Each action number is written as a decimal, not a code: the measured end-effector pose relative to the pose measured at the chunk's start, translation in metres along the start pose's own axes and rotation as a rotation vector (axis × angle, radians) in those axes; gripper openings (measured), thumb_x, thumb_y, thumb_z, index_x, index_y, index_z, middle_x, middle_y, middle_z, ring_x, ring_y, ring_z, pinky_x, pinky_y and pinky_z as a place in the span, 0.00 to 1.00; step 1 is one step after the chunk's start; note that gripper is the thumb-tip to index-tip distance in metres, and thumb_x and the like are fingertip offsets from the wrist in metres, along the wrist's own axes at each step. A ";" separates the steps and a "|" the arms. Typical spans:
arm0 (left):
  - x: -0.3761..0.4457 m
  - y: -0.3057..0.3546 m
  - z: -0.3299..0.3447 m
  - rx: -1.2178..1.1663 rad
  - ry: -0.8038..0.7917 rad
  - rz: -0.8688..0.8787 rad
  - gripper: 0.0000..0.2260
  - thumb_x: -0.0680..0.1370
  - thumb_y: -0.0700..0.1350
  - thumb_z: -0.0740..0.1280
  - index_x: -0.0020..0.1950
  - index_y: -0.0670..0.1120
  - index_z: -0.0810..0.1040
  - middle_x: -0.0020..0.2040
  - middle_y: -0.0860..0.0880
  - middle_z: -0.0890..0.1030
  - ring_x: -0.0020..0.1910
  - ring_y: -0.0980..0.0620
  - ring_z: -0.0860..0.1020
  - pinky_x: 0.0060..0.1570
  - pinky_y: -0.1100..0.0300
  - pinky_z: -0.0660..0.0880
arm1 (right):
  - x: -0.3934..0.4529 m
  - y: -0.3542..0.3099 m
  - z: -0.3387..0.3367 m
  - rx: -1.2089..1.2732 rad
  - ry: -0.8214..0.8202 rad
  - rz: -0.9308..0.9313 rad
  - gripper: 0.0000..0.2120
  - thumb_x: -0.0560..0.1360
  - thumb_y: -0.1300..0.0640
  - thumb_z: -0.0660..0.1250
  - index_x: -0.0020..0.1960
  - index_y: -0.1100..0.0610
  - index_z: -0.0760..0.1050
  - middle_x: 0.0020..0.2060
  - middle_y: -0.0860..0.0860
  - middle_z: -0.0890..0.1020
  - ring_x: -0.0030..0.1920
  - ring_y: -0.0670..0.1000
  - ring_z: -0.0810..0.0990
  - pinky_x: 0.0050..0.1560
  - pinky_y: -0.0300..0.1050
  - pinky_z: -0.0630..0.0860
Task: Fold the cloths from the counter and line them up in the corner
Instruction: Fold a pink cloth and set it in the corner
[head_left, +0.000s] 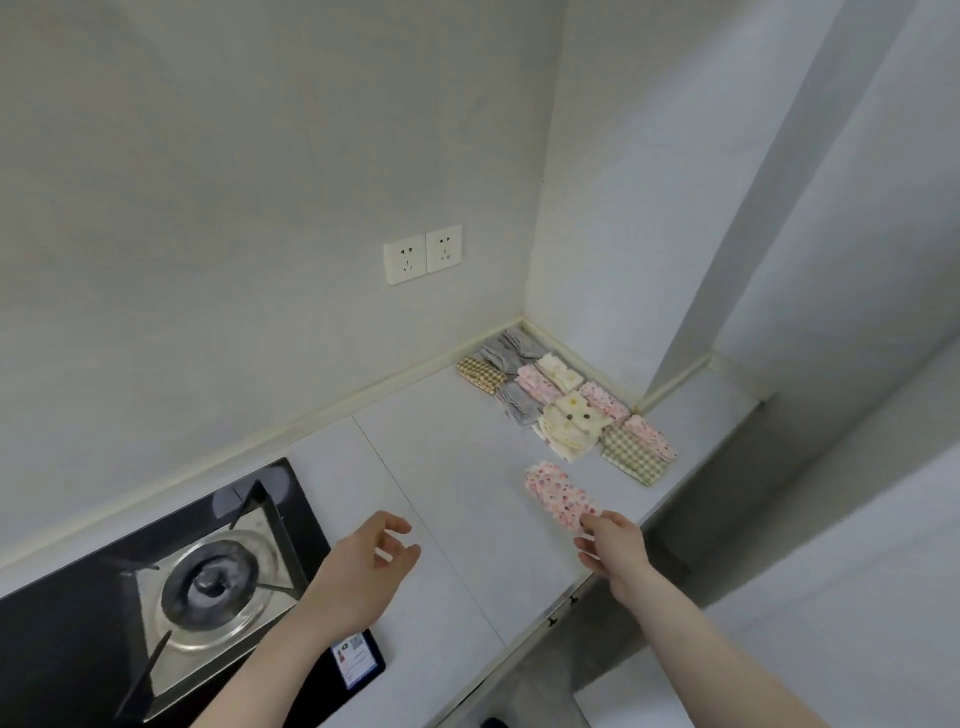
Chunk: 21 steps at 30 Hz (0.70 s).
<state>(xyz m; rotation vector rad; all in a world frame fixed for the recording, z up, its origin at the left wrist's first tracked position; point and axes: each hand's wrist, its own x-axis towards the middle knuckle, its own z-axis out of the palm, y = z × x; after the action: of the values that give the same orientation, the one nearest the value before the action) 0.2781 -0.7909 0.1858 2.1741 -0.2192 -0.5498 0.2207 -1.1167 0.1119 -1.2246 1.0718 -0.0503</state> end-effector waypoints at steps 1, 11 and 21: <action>0.006 0.005 0.008 -0.005 0.007 -0.005 0.06 0.80 0.54 0.69 0.56 0.59 0.77 0.49 0.51 0.82 0.41 0.54 0.81 0.33 0.65 0.76 | 0.016 -0.004 -0.004 0.019 0.018 0.026 0.22 0.82 0.60 0.67 0.74 0.61 0.68 0.53 0.56 0.81 0.48 0.53 0.83 0.41 0.45 0.81; 0.046 0.031 0.050 -0.020 0.158 -0.040 0.06 0.80 0.48 0.72 0.54 0.57 0.79 0.46 0.52 0.82 0.39 0.57 0.79 0.36 0.68 0.75 | 0.137 -0.034 -0.032 -0.150 0.235 0.049 0.19 0.82 0.64 0.61 0.73 0.58 0.71 0.56 0.61 0.81 0.51 0.59 0.80 0.54 0.53 0.82; 0.052 0.026 0.067 -0.011 0.183 -0.120 0.06 0.79 0.47 0.73 0.52 0.57 0.81 0.46 0.60 0.82 0.39 0.57 0.80 0.39 0.67 0.75 | 0.167 -0.004 -0.030 -1.250 0.043 -0.296 0.30 0.82 0.55 0.60 0.82 0.53 0.56 0.81 0.52 0.56 0.75 0.59 0.64 0.70 0.53 0.70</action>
<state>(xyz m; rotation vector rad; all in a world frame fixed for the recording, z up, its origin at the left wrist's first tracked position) 0.2940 -0.8720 0.1543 2.2215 0.0135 -0.4142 0.2927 -1.2326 0.0113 -2.5011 0.9266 0.4301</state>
